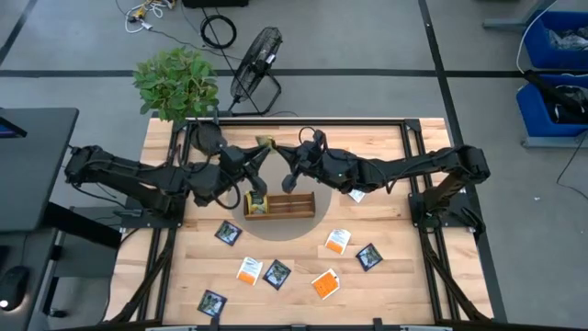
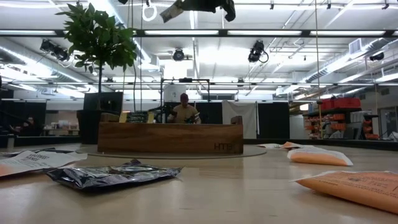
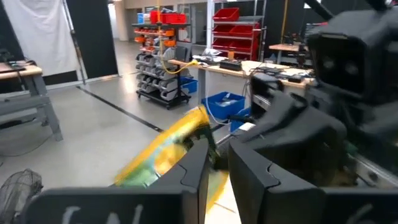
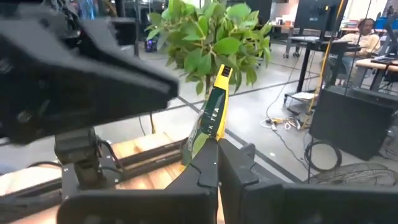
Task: Pick & Place Tea
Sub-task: Put the yellow tea bag into the wooden organizer
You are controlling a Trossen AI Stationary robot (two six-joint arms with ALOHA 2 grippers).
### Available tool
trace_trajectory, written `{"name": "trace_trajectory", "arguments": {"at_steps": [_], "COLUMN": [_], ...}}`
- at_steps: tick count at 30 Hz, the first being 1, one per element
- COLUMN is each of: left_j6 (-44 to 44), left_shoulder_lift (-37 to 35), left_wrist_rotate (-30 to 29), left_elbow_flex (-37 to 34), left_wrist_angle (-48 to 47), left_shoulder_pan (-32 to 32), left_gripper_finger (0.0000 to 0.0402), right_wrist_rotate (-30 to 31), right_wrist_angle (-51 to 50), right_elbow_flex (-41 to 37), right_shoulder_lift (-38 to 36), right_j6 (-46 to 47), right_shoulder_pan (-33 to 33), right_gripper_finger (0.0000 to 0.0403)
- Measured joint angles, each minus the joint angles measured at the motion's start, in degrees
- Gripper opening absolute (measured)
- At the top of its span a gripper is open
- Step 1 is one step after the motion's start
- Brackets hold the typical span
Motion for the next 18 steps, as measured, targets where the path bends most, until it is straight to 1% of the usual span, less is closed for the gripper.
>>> {"name": "trace_trajectory", "arguments": {"at_steps": [3,5,10,12,14,16,18], "left_j6": [1.2,3.5,12.3,13.7,13.7,12.6,11.1], "left_shoulder_lift": [-0.5,-1.0,-3.6,-4.3,-5.3,-5.9,-5.8], "left_wrist_rotate": [-0.1,-0.2,-0.1,0.1,2.8,8.3,14.3], "left_elbow_flex": [0.0,0.1,0.1,0.1,0.1,0.1,0.1], "left_wrist_angle": [0.0,-0.2,-0.7,-0.9,-3.5,-6.6,-10.1], "left_shoulder_pan": [-1.1,-2.0,-4.1,-4.6,-4.6,-4.0,-2.7], "left_gripper_finger": [0.0074,0.0077,0.0079,0.0082,0.0091,0.0109,0.0132], "right_wrist_rotate": [0.4,0.2,-4.7,-6.4,-7.9,-11.1,-14.2], "right_wrist_angle": [-2.7,-6.7,-19.4,-25.4,-31.0,-35.9,-38.2], "right_elbow_flex": [0.0,0.0,0.8,2.2,4.2,6.4,8.6], "right_shoulder_lift": [-1.6,-3.0,-7.0,-7.8,-7.9,-7.9,-7.5], "right_j6": [-0.8,-2.2,-5.4,-7.2,-9.6,-12.2,-14.1], "right_shoulder_pan": [0.0,0.0,0.0,0.0,0.0,0.0,0.0], "right_gripper_finger": [0.0000,0.0000,0.0000,0.0000,0.0000,0.0000,0.0000]}}
